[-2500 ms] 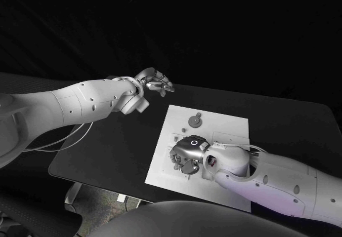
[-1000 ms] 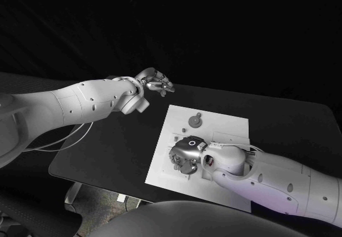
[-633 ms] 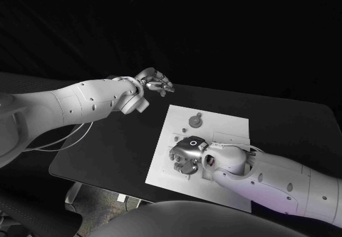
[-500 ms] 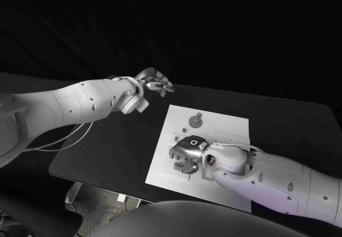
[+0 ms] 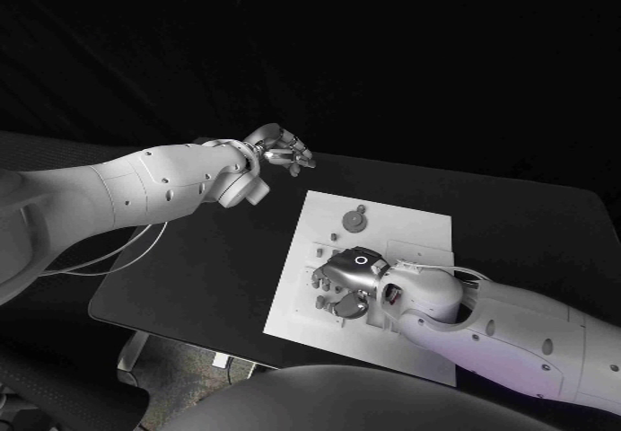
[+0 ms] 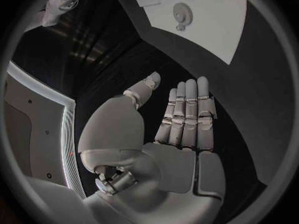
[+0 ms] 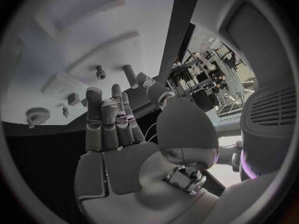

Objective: Assemble the parts on the task board

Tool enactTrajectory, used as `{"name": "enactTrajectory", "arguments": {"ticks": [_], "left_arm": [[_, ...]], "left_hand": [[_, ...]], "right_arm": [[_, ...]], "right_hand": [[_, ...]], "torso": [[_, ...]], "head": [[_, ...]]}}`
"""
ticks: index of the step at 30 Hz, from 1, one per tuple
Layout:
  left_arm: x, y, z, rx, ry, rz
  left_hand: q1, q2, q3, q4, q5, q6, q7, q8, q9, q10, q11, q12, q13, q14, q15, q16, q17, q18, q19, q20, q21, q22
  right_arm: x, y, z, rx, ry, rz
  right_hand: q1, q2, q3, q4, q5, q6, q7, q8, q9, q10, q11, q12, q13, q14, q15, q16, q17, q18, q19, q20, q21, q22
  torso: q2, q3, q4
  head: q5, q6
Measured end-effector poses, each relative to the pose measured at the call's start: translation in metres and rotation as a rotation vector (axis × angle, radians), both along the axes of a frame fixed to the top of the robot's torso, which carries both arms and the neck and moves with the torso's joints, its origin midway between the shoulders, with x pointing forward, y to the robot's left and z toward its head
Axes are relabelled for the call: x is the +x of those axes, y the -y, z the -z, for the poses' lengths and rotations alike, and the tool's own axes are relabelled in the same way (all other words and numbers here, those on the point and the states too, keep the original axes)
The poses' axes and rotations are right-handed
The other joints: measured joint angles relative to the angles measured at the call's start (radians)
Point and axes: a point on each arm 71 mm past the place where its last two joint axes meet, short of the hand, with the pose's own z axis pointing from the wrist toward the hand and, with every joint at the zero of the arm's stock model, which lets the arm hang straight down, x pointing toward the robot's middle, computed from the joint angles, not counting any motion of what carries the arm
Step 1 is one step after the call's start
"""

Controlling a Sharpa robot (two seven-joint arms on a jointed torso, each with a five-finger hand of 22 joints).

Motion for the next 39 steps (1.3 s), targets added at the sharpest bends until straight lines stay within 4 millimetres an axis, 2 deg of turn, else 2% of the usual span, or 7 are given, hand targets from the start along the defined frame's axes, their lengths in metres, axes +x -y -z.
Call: {"name": "enactTrajectory", "arguments": {"ticks": [9, 16, 22, 26, 31, 35, 39], "left_arm": [[0.000, -0.004, 0.000, 0.004, -0.007, -0.007], [0.000, -0.003, 0.001, 0.003, -0.008, -0.006], [0.000, -0.005, 0.001, 0.005, -0.008, -0.010], [0.000, -0.005, 0.001, 0.005, -0.006, -0.009], [-0.001, -0.006, 0.001, 0.005, -0.005, -0.011], [-0.002, -0.005, 0.001, 0.004, -0.006, -0.007], [-0.002, -0.004, 0.002, 0.003, -0.008, -0.004]], "left_hand": [[0.000, 0.000, 0.000, 0.000, 0.000, -0.004, 0.004, 0.000, -0.001, -0.005, 0.005, -0.007, -0.001, 0.000, 0.000, -0.007, 0.002, -0.001, 0.000, 0.000, -0.004, 0.001], [0.000, 0.000, 0.000, 0.000, 0.000, -0.004, 0.004, 0.000, -0.002, -0.005, 0.005, -0.007, -0.001, 0.000, 0.000, -0.007, 0.003, -0.003, 0.000, 0.000, -0.004, 0.001], [0.000, 0.000, 0.000, 0.000, 0.000, -0.004, 0.004, 0.004, -0.003, -0.005, 0.005, -0.007, -0.001, 0.000, 0.000, -0.007, 0.006, -0.004, 0.000, 0.000, -0.004, 0.003], [0.004, 0.004, 0.000, 0.000, 0.000, -0.008, 0.000, 0.004, -0.005, 0.001, 0.006, -0.007, -0.001, 0.000, 0.000, -0.007, 0.008, -0.008, 0.000, 0.000, -0.004, 0.004], [0.005, 0.005, 0.000, 0.000, 0.000, -0.014, 0.000, 0.004, -0.007, 0.005, 0.003, -0.007, 0.001, 0.004, 0.004, -0.007, 0.011, 0.001, 0.000, 0.000, -0.004, 0.006], [0.005, 0.005, 0.000, 0.000, 0.000, -0.014, 0.000, 0.004, -0.007, 0.015, 0.000, -0.007, 0.003, 0.007, 0.000, -0.007, 0.013, 0.005, 0.000, 0.000, -0.004, 0.007], [0.005, 0.005, 0.000, 0.000, 0.000, -0.014, 0.000, 0.004, -0.007, 0.019, -0.004, -0.007, 0.004, 0.007, 0.000, -0.007, 0.015, 0.006, 0.000, 0.000, -0.004, 0.007]], "right_arm": [[0.023, 0.026, -0.049, 0.075, 0.056, 0.061], [0.050, 0.061, -0.077, 0.079, 0.096, 0.141], [0.065, 0.096, -0.085, 0.075, 0.076, 0.233], [0.069, 0.119, -0.083, 0.068, 0.060, 0.284], [0.069, 0.141, -0.082, 0.064, 0.043, 0.330], [0.068, 0.159, -0.080, 0.061, 0.016, 0.368], [0.065, 0.170, -0.075, 0.050, -0.013, 0.390]], "right_hand": [[0.000, 0.000, -0.003, 0.003, 0.000, -0.002, -0.002, 0.000, 0.000, -0.002, 0.002, 0.000, 0.000, 0.000, 0.000, 0.001, 0.001, 0.000, -0.002, 0.002, 0.000, 0.000], [0.002, 0.002, -0.003, 0.003, 0.000, 0.010, -0.013, 0.011, 0.000, 0.025, -0.010, 0.023, 0.008, 0.007, -0.008, 0.005, 0.000, 0.000, -0.001, 0.002, 0.000, 0.000], [0.021, 0.023, -0.003, 0.003, 0.009, 0.020, -0.019, 0.019, 0.000, 0.089, -0.037, 0.054, 0.024, 0.023, -0.037, 0.005, -0.008, 0.000, 0.014, -0.006, 0.006, 0.000], [0.025, 0.038, 0.002, -0.002, 0.028, 0.027, -0.021, 0.028, 0.000, 0.129, -0.063, 0.074, 0.034, 0.043, -0.054, 0.005, -0.013, 0.000, 0.023, -0.015, 0.011, 0.000], [0.018, 0.045, 0.002, -0.002, 0.032, 0.039, -0.031, 0.035, 0.000, 0.180, -0.082, 0.095, 0.048, 0.061, -0.068, -0.002, -0.020, 0.000, 0.037, -0.022, 0.012, 0.000], [0.006, 0.043, -0.004, 0.004, 0.022, 0.046, -0.037, 0.035, 0.000, 0.200, -0.088, 0.098, 0.056, 0.067, -0.073, -0.007, -0.022, 0.000, 0.040, -0.025, 0.012, 0.000], [-0.018, 0.019, -0.011, 0.017, 0.011, 0.046, -0.037, 0.035, 0.000, 0.208, -0.086, 0.098, 0.059, 0.067, -0.072, -0.007, -0.022, 0.000, 0.040, -0.026, 0.012, 0.000]], "torso": [[-0.001, 0.0003, -0.0026], [-0.001, 0.0035, -0.0041], [-0.001, 0.0053, -0.0045], [-0.001, 0.0059, -0.0051], [0.000, 0.0059, -0.0044], [0.000, 0.0059, -0.0028], [0.000, 0.0050, -0.0020]], "head": [[-0.008, 0.001], [-0.028, 0.017], [-0.055, 0.036], [-0.066, 0.046], [-0.075, 0.056], [-0.087, 0.059], [-0.104, 0.062]]}}
